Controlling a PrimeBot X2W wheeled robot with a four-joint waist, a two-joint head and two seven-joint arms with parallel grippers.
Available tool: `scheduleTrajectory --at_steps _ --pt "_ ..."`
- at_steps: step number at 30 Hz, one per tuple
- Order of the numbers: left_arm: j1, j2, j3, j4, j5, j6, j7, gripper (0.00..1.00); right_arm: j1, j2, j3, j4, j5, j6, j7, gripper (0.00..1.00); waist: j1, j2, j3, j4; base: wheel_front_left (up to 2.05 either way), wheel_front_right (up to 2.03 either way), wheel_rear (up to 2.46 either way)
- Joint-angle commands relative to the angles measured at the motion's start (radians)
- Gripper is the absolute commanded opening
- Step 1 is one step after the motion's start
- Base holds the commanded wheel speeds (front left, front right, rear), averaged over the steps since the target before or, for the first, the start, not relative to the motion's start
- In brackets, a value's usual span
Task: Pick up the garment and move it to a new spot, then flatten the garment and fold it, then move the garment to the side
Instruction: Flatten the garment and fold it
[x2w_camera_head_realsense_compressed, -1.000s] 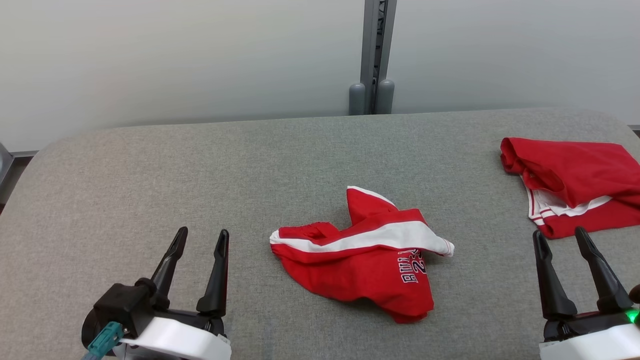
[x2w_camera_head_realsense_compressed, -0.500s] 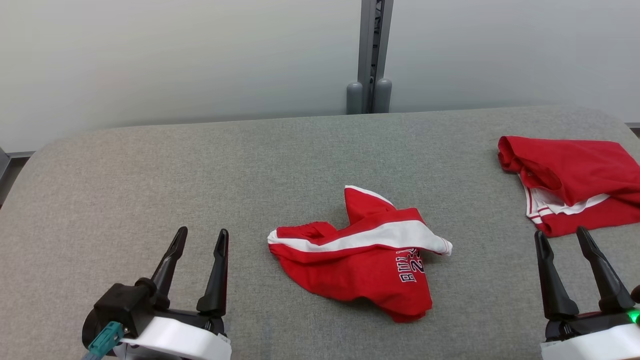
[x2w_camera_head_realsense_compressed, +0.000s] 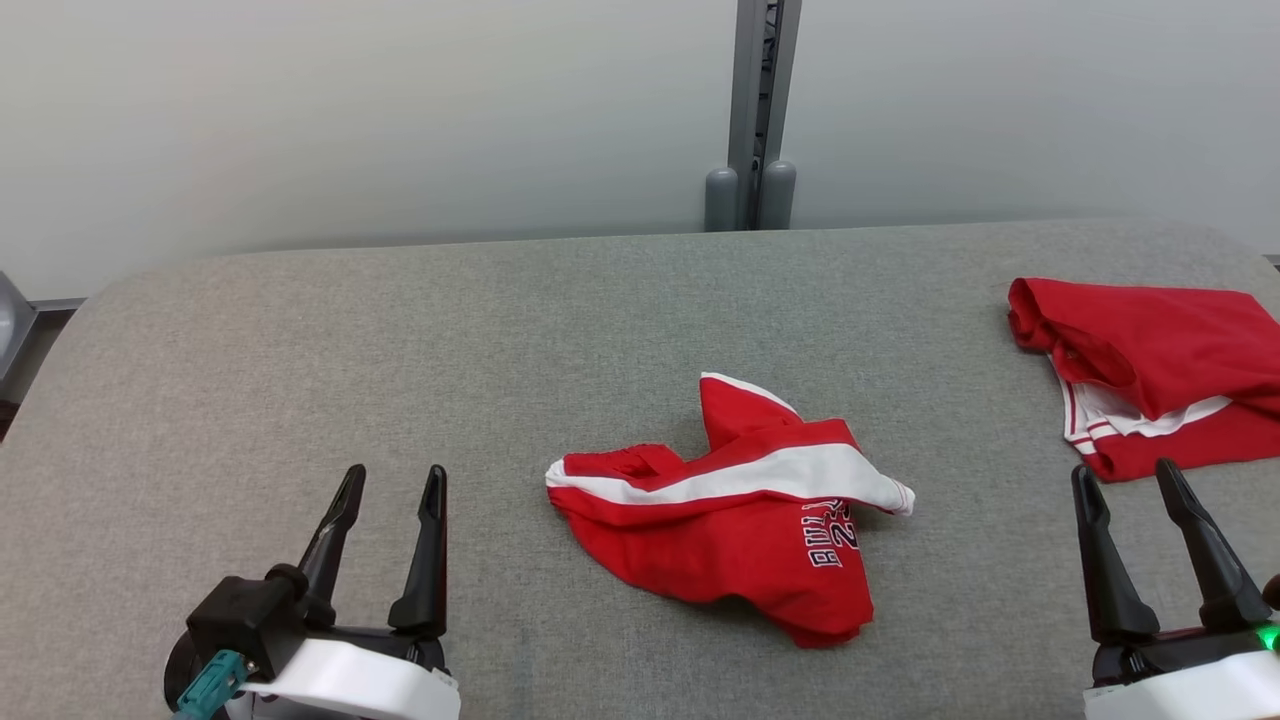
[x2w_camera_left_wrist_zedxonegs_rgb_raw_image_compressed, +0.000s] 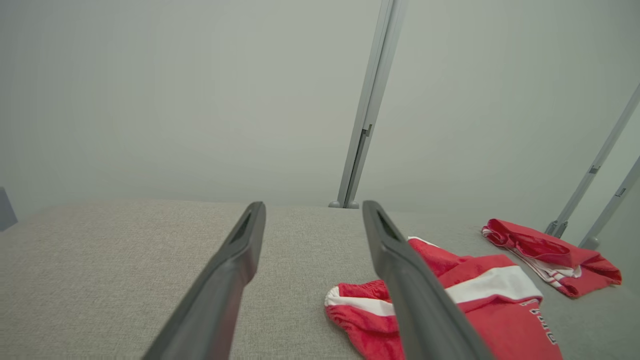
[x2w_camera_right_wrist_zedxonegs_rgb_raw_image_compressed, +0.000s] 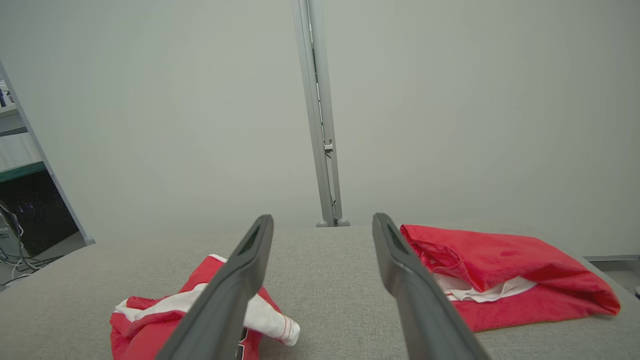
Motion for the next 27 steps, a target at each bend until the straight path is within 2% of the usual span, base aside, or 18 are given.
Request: scheduleTrajectory --at_steps 1,9,12,15,21,27 --pt "0.009 0.000 0.007 0.008 -0.001 0.006 -0.008 1.00 0.008 -0.003 -0.003 0.003 0.003 0.000 0.004 1.00 0.0000 0.0000 -0.001 0.007 0.00 0.00 0.00" --pt "-0.008 -0.018 0.002 0.023 0.007 -0.009 -0.010 1.00 -0.040 -0.052 0.035 0.059 0.014 0.000 0.043 1.00 0.0000 0.0000 0.023 0.043 0.00 0.00 0.00" --pt "-0.025 -0.023 -0.003 0.030 0.011 -0.019 -0.011 1.00 -0.077 -0.103 0.068 0.100 0.024 0.000 0.082 1.00 0.0000 0.0000 0.040 0.068 0.00 0.00 0.00" --pt "-0.043 -0.029 -0.005 0.041 0.010 -0.028 -0.012 1.00 -0.122 -0.162 0.117 0.146 0.043 0.000 0.134 1.00 0.0000 0.0000 0.058 0.093 0.00 0.00 0.00" --pt "-0.074 -0.049 -0.015 0.060 0.013 -0.046 -0.014 1.00 -0.209 -0.262 0.218 0.245 0.115 0.000 0.314 1.00 0.0000 0.0000 0.092 0.146 0.00 0.00 0.00" --pt "-0.090 -0.062 -0.010 0.085 0.008 -0.062 -0.015 1.00 -0.267 -0.310 0.248 0.302 0.148 0.000 0.431 1.00 0.0000 0.0000 0.103 0.181 0.00 0.00 0.00"
